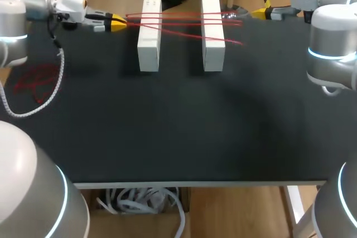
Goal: Grab the tape and strap the tape.
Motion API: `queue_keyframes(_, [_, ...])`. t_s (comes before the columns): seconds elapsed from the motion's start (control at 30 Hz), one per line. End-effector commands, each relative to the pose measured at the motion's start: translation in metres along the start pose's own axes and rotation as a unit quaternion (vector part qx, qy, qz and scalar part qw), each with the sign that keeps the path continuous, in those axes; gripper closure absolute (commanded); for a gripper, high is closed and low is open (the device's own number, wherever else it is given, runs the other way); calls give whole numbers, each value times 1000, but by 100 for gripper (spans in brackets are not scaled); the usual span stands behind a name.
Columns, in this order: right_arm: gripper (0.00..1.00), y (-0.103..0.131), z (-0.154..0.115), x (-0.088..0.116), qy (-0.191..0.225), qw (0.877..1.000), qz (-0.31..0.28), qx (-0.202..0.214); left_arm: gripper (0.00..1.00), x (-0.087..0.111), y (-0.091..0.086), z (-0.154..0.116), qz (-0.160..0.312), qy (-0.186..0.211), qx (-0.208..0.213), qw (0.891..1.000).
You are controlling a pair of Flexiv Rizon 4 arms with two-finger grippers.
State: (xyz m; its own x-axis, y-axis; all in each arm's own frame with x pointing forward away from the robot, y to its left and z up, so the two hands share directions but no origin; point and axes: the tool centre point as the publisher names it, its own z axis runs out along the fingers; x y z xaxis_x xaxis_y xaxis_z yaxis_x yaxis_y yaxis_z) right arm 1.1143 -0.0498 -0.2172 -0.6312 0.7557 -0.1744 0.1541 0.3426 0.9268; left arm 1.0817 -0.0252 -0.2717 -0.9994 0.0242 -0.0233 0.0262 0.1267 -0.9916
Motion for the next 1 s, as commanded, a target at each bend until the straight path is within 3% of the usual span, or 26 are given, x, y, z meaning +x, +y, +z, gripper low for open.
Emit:
queue_keyframes(0.03, [0, 0, 0, 0, 1, 1000, 0, 1, 100, 20, -21, 0, 0, -29, -42, 999])
queue_keyframes(0.53, [0, 0, 0, 0, 1, 1000, 0, 1, 100, 40, -74, 1, 31, -36, -100, 994])
queue_keyframes(0.83, [0, 0, 0, 0, 1, 1000, 0, 1, 100, 50, -96, 8, 43, -23, -95, 994])
queue_keyframes(1.0, [0, 0, 0, 0, 1, 1000, 0, 1, 100, 51, -103, 10, 42, -30, -59, 997])
